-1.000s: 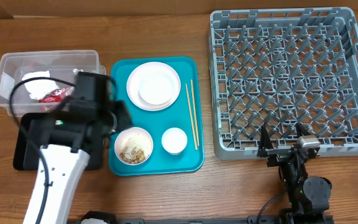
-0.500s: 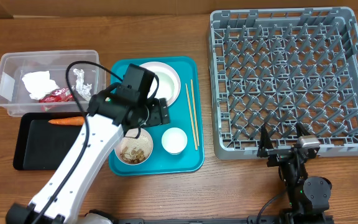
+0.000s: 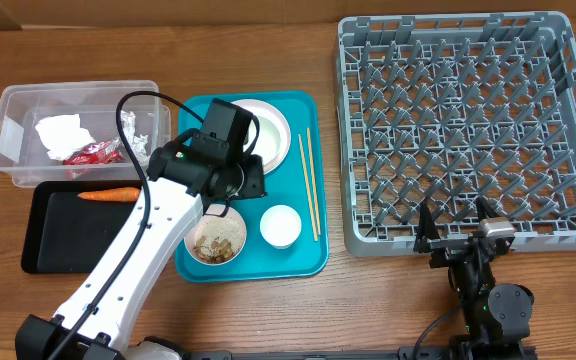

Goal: Sort waste into correct bins and load items into the dishwasher
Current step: 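Move the left gripper back over the rice bowl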

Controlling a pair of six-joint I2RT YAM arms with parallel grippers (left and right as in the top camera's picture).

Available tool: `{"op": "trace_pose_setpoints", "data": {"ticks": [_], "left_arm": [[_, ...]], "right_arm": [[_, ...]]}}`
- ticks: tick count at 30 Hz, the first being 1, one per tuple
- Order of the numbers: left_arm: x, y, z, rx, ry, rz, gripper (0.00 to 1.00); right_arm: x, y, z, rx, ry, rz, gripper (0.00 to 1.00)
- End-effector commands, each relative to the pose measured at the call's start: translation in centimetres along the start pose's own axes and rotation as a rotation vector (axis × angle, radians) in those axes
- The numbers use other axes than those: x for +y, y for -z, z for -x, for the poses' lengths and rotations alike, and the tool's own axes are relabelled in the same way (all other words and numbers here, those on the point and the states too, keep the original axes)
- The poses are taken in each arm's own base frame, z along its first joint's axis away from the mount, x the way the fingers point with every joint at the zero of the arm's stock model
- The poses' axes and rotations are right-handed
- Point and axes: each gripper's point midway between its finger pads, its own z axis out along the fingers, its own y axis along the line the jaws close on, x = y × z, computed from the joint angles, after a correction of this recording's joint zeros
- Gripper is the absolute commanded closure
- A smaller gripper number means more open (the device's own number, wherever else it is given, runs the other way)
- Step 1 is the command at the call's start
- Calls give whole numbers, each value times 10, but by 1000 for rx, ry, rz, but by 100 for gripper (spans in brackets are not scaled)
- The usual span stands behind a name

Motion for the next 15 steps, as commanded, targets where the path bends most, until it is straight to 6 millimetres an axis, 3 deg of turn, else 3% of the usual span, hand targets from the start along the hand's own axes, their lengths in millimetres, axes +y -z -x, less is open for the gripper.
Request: {"op": "trace_pose_setpoints", "data": {"ticks": [1, 15], "left_arm": [[-4, 5, 0, 3, -7, -6, 61], [10, 6, -23, 98, 22, 53, 59]], "right_arm": [[-1, 0, -1, -6, 3, -4, 0], [-1, 0, -1, -6, 3, -4, 0]]}}
